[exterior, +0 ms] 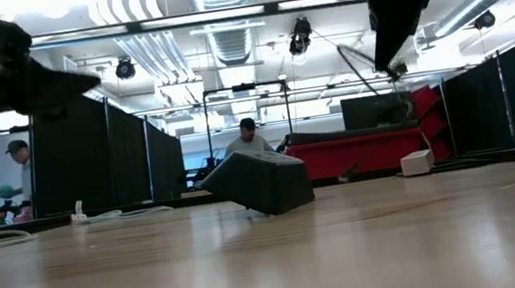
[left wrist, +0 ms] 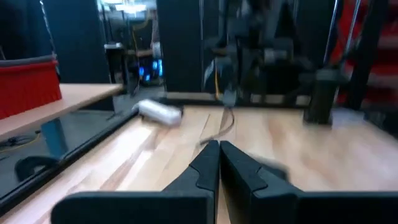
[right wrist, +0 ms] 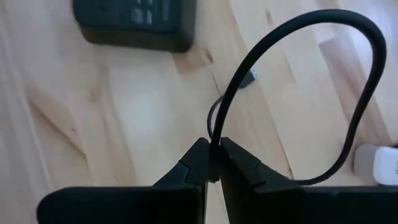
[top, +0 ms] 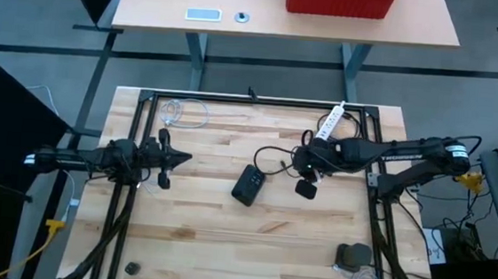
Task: Insert USB
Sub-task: Insert the bottom black charger cable into the top black outlet extension
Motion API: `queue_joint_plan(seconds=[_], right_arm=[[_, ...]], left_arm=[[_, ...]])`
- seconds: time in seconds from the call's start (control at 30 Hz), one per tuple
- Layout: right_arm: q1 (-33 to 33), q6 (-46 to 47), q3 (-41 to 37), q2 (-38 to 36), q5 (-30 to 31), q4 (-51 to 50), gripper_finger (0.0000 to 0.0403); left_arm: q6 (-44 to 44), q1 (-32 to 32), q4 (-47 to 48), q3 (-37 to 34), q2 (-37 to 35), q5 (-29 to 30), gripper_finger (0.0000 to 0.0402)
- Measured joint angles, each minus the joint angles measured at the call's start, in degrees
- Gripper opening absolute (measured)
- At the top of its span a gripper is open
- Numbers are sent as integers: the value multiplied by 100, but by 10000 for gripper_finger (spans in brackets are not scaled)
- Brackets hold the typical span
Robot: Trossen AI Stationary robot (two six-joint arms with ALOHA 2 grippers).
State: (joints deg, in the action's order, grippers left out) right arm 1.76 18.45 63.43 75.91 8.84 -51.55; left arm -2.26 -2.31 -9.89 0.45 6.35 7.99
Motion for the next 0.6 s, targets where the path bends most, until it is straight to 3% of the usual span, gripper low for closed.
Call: queue_joint_plan(seconds=[0.1,0.17,0.3,0.47,0.6], right_arm=[[161,102,1,-229,255,64,12],[249,103,-2,-372,340,223,12],[303,-65,-22,-502,334,644,12],[324,-640,-16,-533,265,1265,12],[314,-1224,-13,-487,-247,2211,12]], left_arm=[[-692,-2,-765,2,43,0,0],[-455,-4,-1157,1,87,17,0],[130,-8,-1600,2,347,627,0],[38,-3,-1770,2,1091,289,3],[-263,0,-1915,2,1976,298,34]])
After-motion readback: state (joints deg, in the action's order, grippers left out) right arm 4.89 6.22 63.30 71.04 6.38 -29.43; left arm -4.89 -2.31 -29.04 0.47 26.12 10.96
